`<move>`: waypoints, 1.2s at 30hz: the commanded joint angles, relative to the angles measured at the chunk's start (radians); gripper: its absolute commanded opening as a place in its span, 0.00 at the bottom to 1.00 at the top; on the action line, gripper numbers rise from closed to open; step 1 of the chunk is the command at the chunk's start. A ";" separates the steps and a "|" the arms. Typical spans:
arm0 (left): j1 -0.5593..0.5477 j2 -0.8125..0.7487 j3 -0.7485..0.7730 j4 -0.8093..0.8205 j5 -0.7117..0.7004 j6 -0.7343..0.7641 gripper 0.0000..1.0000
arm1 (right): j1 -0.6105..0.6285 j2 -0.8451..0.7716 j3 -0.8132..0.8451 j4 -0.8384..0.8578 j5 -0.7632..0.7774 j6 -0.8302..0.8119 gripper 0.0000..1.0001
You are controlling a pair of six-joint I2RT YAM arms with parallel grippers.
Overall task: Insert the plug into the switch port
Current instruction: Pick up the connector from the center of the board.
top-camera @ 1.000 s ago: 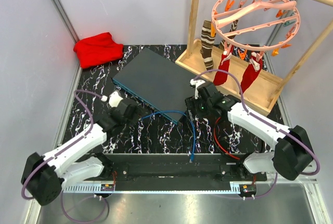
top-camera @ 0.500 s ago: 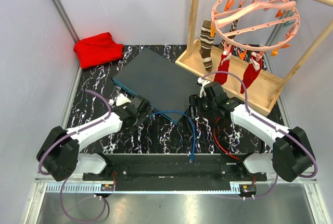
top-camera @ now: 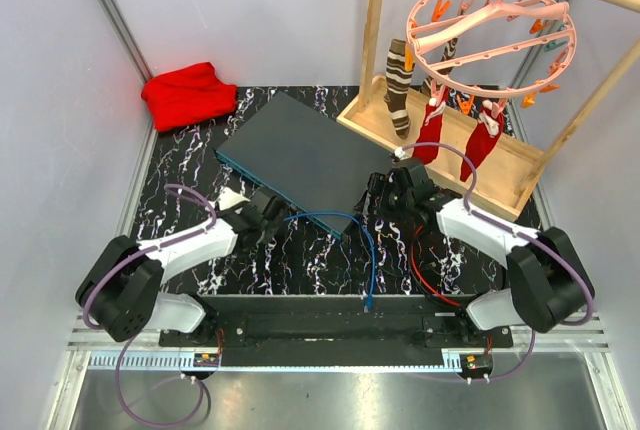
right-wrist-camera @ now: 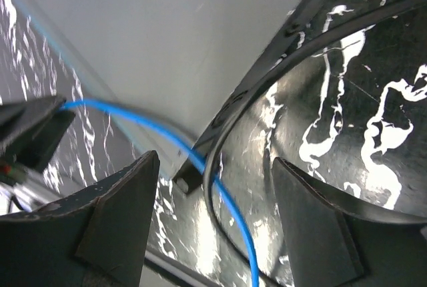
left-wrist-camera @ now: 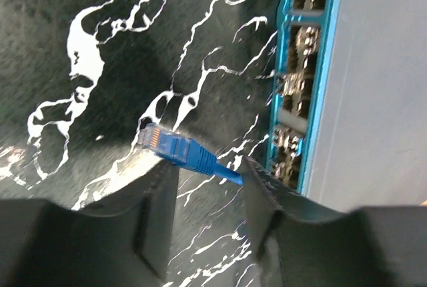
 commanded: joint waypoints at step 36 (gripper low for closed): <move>0.435 -0.446 0.139 0.116 -0.417 0.909 0.00 | -0.254 -0.288 -0.063 -0.187 0.181 -0.005 0.01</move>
